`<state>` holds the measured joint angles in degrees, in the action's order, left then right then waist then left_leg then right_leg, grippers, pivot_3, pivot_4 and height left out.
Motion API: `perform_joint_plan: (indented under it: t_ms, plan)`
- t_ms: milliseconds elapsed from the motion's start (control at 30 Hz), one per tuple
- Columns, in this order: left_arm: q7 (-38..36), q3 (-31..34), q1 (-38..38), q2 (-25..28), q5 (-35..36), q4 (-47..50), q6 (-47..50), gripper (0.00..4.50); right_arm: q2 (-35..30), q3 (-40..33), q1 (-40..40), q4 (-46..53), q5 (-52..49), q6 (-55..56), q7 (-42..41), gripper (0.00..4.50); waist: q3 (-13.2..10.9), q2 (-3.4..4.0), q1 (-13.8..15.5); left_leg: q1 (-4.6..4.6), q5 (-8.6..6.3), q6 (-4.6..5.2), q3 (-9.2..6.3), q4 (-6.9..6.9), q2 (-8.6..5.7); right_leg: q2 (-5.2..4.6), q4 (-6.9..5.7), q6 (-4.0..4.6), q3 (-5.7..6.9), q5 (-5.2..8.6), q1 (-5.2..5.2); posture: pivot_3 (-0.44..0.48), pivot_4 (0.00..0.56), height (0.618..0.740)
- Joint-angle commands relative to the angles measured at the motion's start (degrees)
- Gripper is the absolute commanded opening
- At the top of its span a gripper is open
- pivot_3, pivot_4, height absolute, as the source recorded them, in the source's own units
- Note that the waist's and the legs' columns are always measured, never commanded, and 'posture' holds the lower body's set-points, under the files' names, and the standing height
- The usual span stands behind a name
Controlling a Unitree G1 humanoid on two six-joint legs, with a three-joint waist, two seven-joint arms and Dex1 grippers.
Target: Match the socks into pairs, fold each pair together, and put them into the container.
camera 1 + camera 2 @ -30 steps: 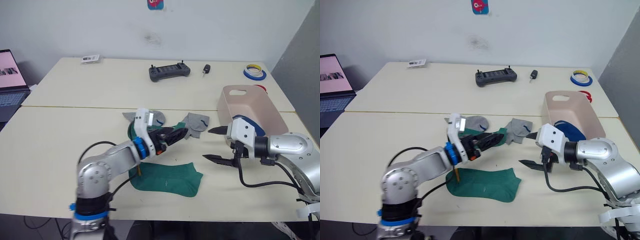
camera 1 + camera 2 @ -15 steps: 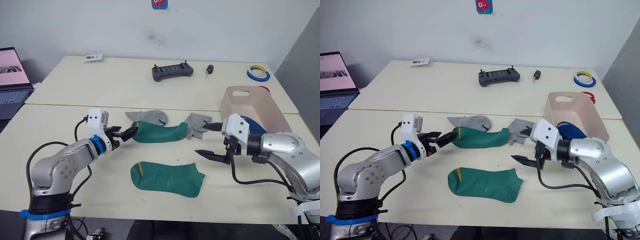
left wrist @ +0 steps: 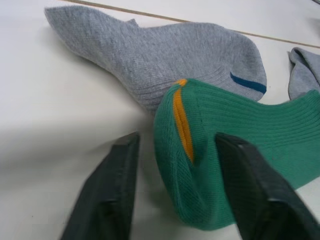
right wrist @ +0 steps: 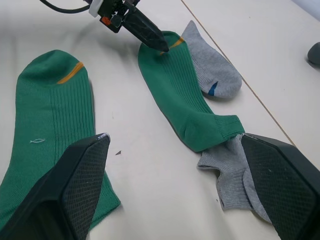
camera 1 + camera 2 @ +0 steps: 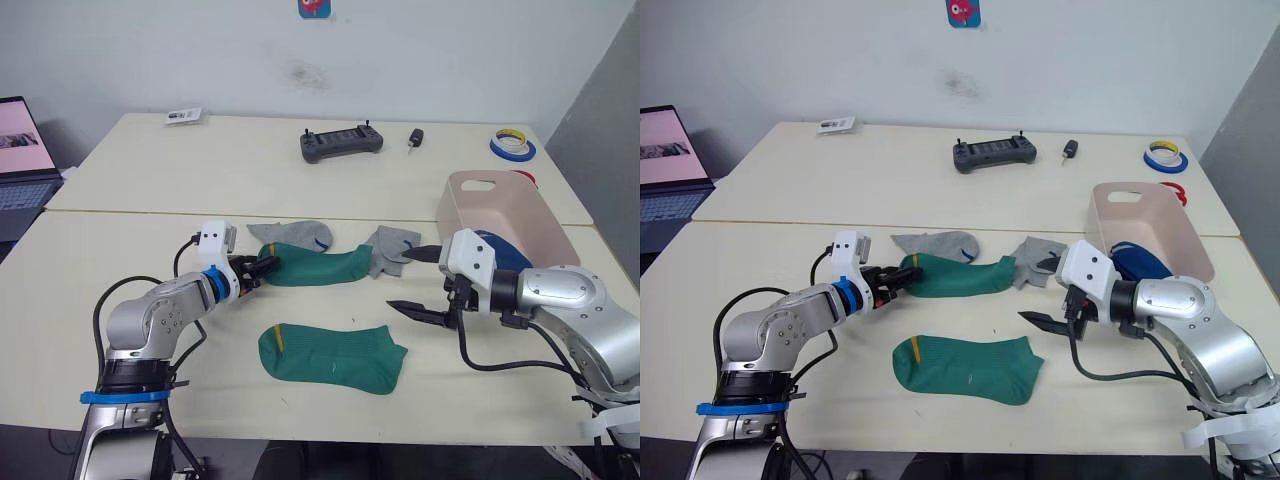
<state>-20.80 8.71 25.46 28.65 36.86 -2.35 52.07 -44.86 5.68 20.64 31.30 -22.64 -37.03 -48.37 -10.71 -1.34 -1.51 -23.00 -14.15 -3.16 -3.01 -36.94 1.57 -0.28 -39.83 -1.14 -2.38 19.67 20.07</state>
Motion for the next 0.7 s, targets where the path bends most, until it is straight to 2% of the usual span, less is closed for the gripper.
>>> perform_joint_plan:
  t_ms: [33, 133, 167, 267, 367, 700]
  plan:
    - [-1.1, 2.6, -1.4, 0.4, 1.8, 6.2, 1.2, 0.98, 0.0, -0.8, -0.3, 2.6, -0.3, -0.1, 0.7, 4.50, 0.0, 0.00, 0.0, 0.00, 0.00, 0.00, 0.00, 0.00, 0.00, 0.00, 0.00, 0.00, 0.00, 0.00, 0.00, 0.000, 0.150, 0.740]
    - [-1.7, 6.8, -4.6, 0.0, 7.4, 12.2, 4.2, 0.08, 0.3, -1.0, -0.7, 2.9, -0.6, -0.4, 0.8, 4.50, 0.0, 0.00, 0.0, 0.00, 0.00, 0.00, 0.01, 0.01, 0.02, -0.01, 0.01, 0.00, -0.02, 0.00, 0.00, 0.000, 0.150, 0.740]
    - [-2.1, 8.4, -5.8, 0.0, 9.9, 14.3, 5.7, 0.03, 0.4, -1.0, -0.8, 2.9, -0.9, -0.7, 0.8, 4.50, 0.0, 0.00, -0.1, 0.00, 0.01, -0.02, 0.00, 0.01, 0.03, -0.01, 0.00, 0.00, -0.01, 0.00, 0.00, 0.000, 0.150, 0.740]
    - [-3.1, 13.5, -10.3, 0.7, 17.8, 19.4, 9.9, 0.03, 0.6, -1.1, -1.1, 3.1, -1.4, -1.2, 0.8, 4.50, 0.0, 0.00, -0.2, 0.01, 0.00, -0.01, 0.00, 0.01, 0.06, -0.01, -0.02, 0.00, -0.02, 0.00, 0.01, 0.000, 0.150, 0.740]
    - [-3.0, 15.7, -13.9, 1.6, 19.9, 20.8, 10.8, 0.03, 1.3, -0.7, -0.6, 2.7, -2.2, -2.4, 1.3, 4.50, 0.0, 0.00, -0.1, 0.03, -0.02, 0.03, -0.01, 0.02, 0.05, 0.00, -0.01, 0.00, -0.01, 0.00, 0.00, 0.000, 0.150, 0.740]
    - [-0.4, 20.0, -22.1, 1.1, 17.9, 15.9, 7.2, 0.03, 6.8, 2.9, 1.7, 2.7, -5.3, -17.2, 7.9, 4.50, 0.0, 0.00, -0.1, 0.02, -0.05, 0.09, -0.01, 0.04, 0.04, 0.00, -0.01, 0.00, -0.03, 0.00, 0.03, 0.000, 0.150, 0.740]
